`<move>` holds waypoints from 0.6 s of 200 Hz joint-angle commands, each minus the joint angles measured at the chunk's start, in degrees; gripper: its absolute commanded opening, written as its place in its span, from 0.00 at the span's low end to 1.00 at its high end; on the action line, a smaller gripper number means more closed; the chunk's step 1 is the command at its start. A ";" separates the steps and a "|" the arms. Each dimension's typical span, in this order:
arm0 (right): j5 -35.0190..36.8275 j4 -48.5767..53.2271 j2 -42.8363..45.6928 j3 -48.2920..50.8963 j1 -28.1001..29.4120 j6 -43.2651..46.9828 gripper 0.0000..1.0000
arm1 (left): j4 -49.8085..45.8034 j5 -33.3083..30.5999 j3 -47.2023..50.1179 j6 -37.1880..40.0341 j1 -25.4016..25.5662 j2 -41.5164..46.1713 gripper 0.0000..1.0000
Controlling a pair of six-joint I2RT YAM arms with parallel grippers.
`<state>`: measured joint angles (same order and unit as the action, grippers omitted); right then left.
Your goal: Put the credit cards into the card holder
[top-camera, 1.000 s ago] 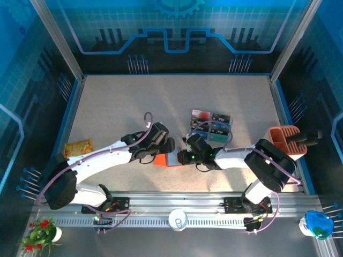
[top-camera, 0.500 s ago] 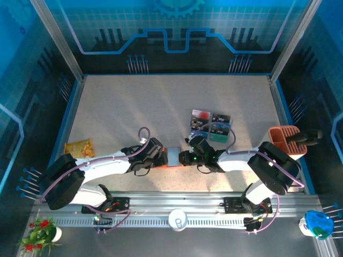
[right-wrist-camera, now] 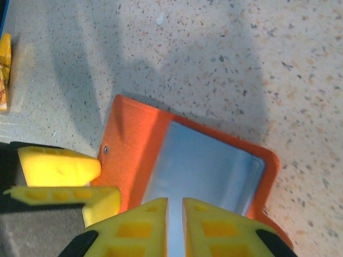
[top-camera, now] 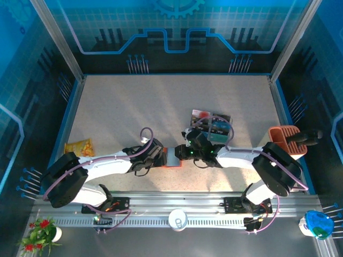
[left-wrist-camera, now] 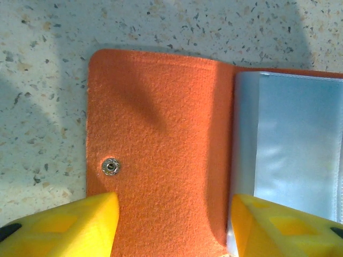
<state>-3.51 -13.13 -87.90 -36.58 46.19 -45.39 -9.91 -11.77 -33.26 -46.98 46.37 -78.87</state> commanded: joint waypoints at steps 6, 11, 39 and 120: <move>-0.19 1.56 -3.39 -1.30 0.48 1.14 0.16 | 0.46 -1.47 0.38 1.50 0.40 0.19 0.58; -0.17 1.45 -4.01 -1.31 0.38 1.18 0.16 | 0.41 -1.50 0.37 1.54 0.40 0.28 0.59; 0.19 1.10 -6.01 -1.07 0.07 1.36 0.16 | 0.42 -1.68 0.44 1.63 0.39 0.71 0.59; -3.95 -2.06 -10.44 -1.74 -0.34 0.26 0.15 | 1.35 -1.32 -0.05 2.20 0.42 0.03 0.65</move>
<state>-5.43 -15.94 -95.98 -37.89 46.06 -45.01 -9.19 -11.79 -33.26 -46.17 46.37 -78.87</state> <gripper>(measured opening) 0.152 0.647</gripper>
